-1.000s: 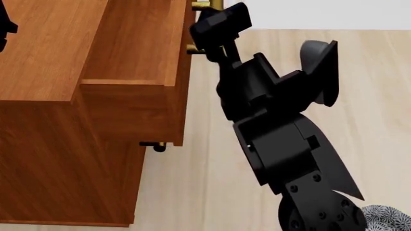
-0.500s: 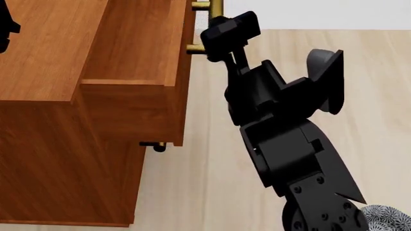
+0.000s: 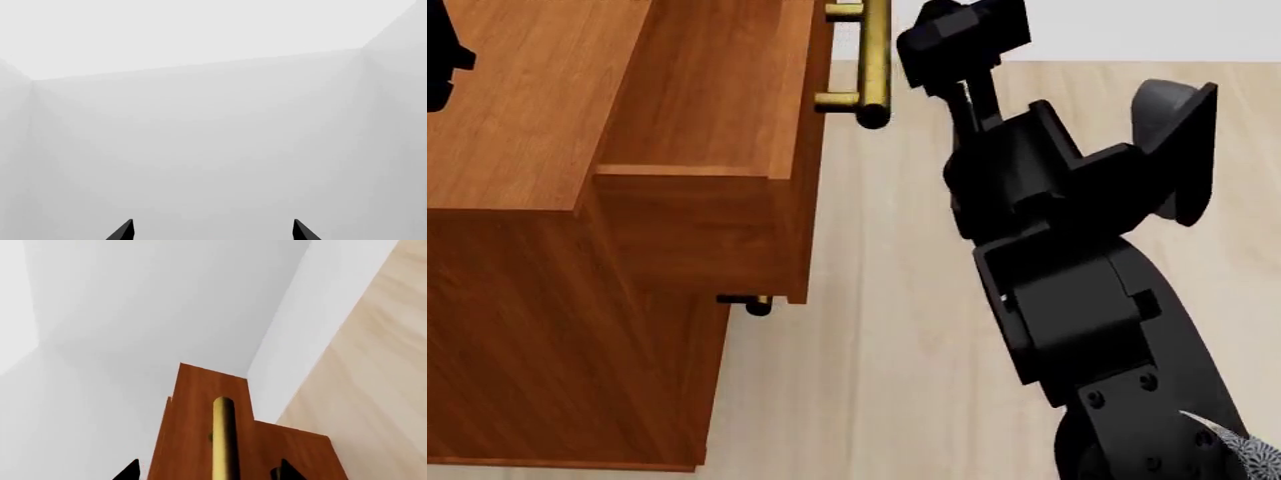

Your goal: Close the bottom drawer of the cabinet and open the top drawer.

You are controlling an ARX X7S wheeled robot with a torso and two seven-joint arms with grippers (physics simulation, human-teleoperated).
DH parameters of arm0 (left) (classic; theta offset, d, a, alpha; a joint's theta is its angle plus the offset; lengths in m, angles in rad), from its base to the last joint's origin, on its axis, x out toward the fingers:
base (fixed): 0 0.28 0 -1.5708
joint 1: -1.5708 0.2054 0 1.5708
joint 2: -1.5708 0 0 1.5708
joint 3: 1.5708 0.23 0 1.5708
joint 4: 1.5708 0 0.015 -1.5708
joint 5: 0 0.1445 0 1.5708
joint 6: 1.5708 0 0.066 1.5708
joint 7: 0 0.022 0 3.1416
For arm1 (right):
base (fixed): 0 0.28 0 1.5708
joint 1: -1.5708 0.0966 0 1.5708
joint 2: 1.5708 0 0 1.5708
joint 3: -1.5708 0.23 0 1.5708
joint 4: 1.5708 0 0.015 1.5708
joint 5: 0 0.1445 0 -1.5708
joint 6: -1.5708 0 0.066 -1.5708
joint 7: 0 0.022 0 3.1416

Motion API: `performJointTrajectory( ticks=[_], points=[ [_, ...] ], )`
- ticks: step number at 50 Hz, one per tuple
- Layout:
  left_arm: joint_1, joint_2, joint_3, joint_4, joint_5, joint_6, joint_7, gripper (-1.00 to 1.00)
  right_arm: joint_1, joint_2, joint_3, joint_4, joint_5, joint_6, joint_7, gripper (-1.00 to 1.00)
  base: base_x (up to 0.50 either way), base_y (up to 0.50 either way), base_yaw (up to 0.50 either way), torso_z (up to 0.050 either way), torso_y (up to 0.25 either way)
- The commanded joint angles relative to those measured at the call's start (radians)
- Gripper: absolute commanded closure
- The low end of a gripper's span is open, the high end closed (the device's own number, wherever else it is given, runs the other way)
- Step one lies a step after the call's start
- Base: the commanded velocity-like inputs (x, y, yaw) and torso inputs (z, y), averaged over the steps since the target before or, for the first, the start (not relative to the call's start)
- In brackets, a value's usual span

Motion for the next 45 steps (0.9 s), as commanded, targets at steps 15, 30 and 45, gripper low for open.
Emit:
performJointTrajectory(
  ticks=[15, 30, 45],
  points=[
    [0.01, -0.003, 0.003, -0.005, -0.002, 0.013, -0.001, -1.0, 0.181, 0.157, -0.124, -0.006, -0.159, 0.173, 0.08, -1.0, 0.0, 0.0, 0.0, 0.0, 0.0],
    [0.009, -0.007, -0.001, -0.005, -0.011, 0.016, -0.001, -1.0, 0.371, 0.238, -0.232, 0.0, -0.224, 0.373, 0.128, -1.0, 0.0, 0.0, 0.0, 0.0, 0.0],
    [0.004, -0.003, 0.013, -0.006, -0.009, 0.018, -0.002, -1.0, 0.542, 0.24, -0.33, 0.067, -0.227, 0.573, 0.075, -1.0, 0.0, 0.0, 0.0, 0.0, 0.0]
  ],
)
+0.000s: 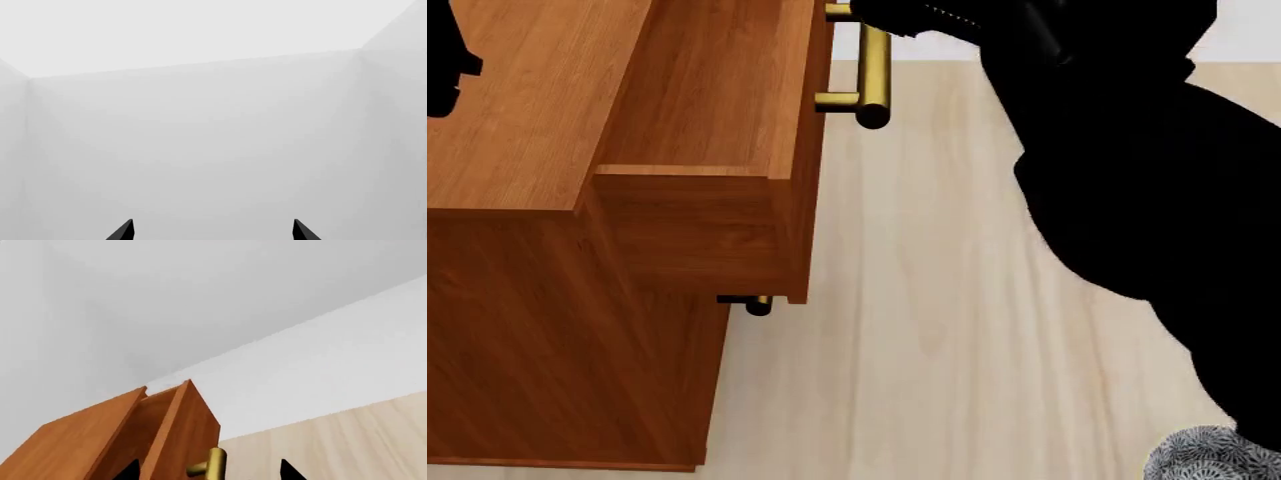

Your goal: Close the bottom drawer of the cabinet and open the top drawer.

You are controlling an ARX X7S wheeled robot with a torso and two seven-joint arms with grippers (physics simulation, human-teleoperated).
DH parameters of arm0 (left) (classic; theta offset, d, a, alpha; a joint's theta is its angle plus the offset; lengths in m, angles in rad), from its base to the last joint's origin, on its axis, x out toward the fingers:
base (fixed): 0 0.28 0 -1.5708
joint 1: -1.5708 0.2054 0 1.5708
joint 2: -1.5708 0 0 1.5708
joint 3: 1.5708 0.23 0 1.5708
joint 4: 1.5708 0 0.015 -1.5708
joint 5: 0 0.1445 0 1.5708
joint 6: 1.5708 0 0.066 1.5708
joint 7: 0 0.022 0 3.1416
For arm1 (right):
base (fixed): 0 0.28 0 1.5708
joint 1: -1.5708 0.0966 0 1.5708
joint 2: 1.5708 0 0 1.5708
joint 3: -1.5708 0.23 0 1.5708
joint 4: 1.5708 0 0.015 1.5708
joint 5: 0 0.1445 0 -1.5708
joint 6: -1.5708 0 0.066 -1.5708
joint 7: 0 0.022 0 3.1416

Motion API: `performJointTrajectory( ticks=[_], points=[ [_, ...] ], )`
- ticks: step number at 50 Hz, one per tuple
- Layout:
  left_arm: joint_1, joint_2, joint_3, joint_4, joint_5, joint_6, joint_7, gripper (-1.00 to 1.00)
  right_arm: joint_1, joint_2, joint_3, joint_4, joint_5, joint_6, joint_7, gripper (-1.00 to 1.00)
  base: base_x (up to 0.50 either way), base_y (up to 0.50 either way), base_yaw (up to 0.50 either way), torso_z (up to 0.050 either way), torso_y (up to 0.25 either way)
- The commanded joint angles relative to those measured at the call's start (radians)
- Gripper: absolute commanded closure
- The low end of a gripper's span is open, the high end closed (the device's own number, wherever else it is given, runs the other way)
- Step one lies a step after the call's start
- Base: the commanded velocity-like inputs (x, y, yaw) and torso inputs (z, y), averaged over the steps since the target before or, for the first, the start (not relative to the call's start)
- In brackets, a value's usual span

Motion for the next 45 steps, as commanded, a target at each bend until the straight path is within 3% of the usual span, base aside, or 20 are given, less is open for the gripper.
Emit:
performJointTrajectory(
  ticks=[1, 16, 45],
  points=[
    [-0.004, 0.0, 0.004, 0.002, -0.003, -0.001, -0.002, -1.0, 0.148, 0.005, -0.086, 0.06, -0.021, 0.163, -0.035, -1.0, 0.0, 0.0, 0.0, 0.0, 0.0],
    [0.014, -0.003, -0.003, -0.002, -0.005, 0.02, -0.001, -1.0, 0.405, -0.044, -0.191, 0.221, -0.049, 0.386, -0.102, -1.0, 0.0, 0.0, 0.0, 0.0, 0.0],
    [0.031, 0.001, 0.01, -0.017, 0.002, 0.053, 0.005, -1.0, 0.664, -0.213, -0.367, 0.539, -0.177, 0.586, -0.351, -1.0, 0.0, 0.0, 0.0, 0.0, 0.0]
  ],
)
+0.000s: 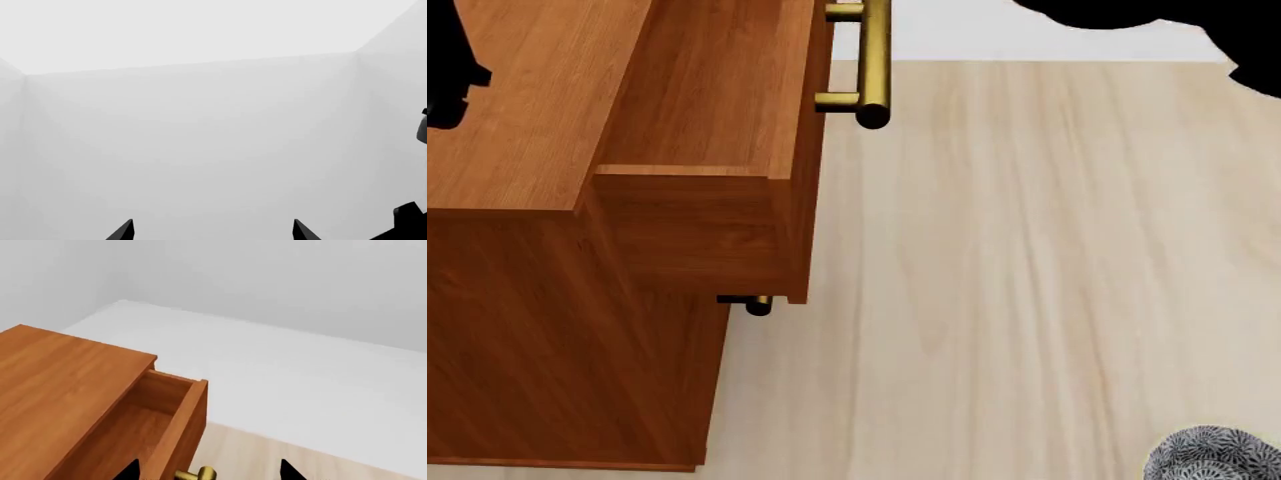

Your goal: Close the bottom drawer of the cabinet and open the top drawer.

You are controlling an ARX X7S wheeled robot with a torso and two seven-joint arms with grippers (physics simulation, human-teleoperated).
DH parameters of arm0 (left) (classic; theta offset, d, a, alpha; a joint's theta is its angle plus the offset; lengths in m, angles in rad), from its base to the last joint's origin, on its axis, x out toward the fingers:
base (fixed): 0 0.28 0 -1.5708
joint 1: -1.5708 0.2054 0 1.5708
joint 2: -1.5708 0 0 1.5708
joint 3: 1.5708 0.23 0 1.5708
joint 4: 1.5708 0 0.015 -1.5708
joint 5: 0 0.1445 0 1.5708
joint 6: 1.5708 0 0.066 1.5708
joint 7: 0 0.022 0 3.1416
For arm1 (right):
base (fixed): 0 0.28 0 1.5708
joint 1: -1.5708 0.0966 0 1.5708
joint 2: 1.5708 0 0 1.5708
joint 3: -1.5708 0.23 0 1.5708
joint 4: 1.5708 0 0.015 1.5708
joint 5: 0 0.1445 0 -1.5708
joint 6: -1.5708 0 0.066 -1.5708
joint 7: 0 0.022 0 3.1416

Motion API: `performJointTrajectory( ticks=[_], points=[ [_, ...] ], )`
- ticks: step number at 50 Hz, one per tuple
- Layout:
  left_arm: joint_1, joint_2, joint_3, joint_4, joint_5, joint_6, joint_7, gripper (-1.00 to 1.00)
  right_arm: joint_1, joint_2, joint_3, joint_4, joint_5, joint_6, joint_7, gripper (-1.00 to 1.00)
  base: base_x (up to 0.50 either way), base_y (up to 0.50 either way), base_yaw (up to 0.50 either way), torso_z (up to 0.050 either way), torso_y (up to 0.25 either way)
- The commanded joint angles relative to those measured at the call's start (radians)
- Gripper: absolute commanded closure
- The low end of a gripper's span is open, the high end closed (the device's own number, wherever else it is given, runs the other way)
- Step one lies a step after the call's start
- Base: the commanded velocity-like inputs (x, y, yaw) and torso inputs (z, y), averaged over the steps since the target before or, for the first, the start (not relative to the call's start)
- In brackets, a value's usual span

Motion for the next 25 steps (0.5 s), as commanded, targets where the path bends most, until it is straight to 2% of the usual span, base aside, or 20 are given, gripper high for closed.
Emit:
performJointTrajectory(
  ticks=[1, 25],
  points=[
    [0.005, 0.0, 0.004, -0.002, 0.001, 0.008, 0.0, -1.0, 0.092, -0.074, -0.077, 0.142, -0.061, 0.068, -0.117, -1.0, 0.0, 0.0, 0.0, 0.0, 0.0],
    [0.027, -0.013, -0.012, -0.001, -0.007, 0.023, -0.003, -1.0, 0.187, -0.271, -0.223, 0.412, -0.201, 0.088, -0.379, -1.0, 0.0, 0.0, 0.0, 0.0, 0.0]
  ],
)
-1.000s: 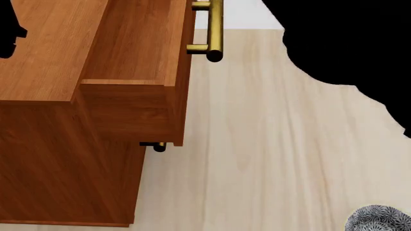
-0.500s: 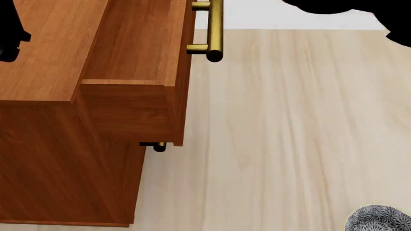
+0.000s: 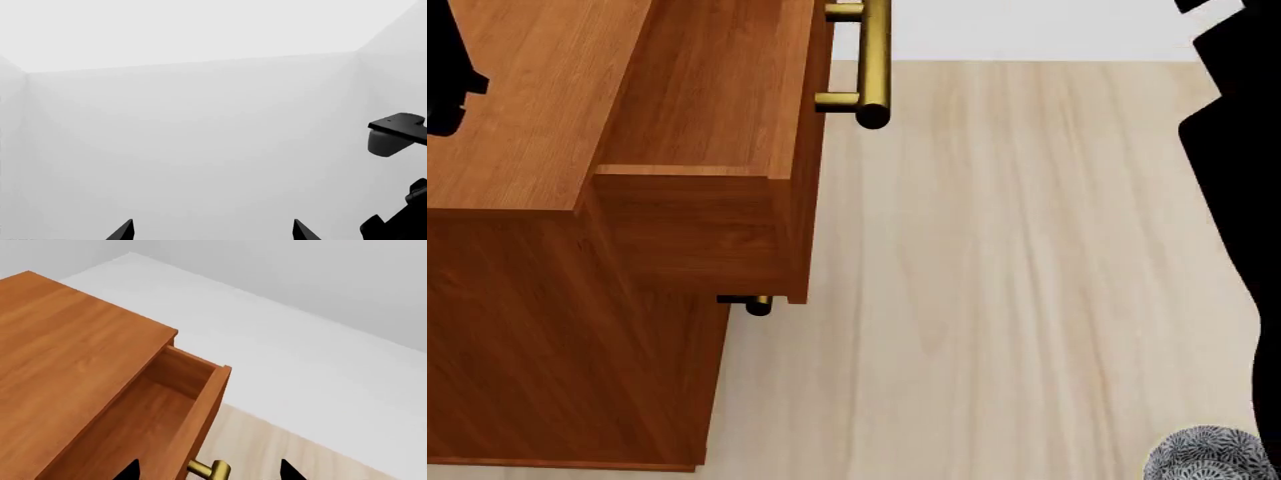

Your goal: Close the bottom drawer of the cabinet and open the top drawer.

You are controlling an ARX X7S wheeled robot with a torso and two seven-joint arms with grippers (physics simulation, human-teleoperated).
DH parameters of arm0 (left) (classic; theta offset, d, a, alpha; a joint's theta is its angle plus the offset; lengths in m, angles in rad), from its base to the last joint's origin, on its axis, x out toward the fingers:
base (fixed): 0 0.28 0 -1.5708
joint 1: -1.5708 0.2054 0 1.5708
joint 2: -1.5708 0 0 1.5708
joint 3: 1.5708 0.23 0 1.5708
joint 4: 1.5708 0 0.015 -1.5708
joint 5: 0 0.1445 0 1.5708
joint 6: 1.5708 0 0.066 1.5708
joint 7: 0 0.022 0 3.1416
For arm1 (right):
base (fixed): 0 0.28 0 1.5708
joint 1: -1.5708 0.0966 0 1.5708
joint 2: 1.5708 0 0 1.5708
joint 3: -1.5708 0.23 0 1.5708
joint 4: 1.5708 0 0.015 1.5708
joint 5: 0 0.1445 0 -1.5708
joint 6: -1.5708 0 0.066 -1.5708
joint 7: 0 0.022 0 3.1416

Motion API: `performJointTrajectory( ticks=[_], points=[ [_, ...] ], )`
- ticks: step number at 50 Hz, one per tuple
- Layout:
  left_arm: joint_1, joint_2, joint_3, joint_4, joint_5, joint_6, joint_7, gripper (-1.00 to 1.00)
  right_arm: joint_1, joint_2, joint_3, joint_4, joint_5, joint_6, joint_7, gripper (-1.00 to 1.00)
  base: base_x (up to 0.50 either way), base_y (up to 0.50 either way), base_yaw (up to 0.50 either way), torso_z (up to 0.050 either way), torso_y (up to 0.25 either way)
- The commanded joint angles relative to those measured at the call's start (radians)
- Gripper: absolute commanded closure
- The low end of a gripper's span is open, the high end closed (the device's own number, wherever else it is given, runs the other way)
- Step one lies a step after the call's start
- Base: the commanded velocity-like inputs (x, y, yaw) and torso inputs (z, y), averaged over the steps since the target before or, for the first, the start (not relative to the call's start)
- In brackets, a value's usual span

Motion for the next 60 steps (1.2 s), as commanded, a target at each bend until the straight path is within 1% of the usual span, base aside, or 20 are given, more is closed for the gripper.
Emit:
performJointTrajectory(
  ticks=[1, 24, 43, 49, 60],
  points=[
    [0.01, -0.006, -0.009, 0.0, -0.005, 0.008, -0.001, -1.0, 0.039, -0.09, -0.065, 0.124, -0.063, 0.002, -0.117, -1.0, 0.0, 0.0, 0.0, 0.0, 0.0],
    [0.009, -0.014, -0.008, -0.008, -0.006, 0.012, -0.001, -1.0, 0.031, -0.232, -0.191, 0.36, -0.185, -0.063, -0.322, -1.0, 0.0, 0.0, 0.0, 0.0, 0.0],
    [0.033, -0.02, -0.017, -0.015, -0.004, 0.034, -0.002, -1.0, 0.026, -0.235, -0.385, 0.323, -0.04, -0.095, -0.308, -1.0, 0.0, 0.0, 0.0, 0.0, 0.0],
    [0.042, -0.023, -0.021, -0.017, -0.005, 0.041, -0.002, -1.0, 0.016, -0.235, -0.414, 0.312, -0.013, -0.103, -0.301, -1.0, 0.0, 0.0, 0.0, 0.0, 0.0],
    [0.042, -0.022, -0.015, -0.023, -0.001, 0.046, -0.002, -1.0, -0.001, -0.235, -0.435, 0.303, -0.026, -0.099, -0.31, -1.0, 0.0, 0.0, 0.0, 0.0, 0.0]
  ],
)
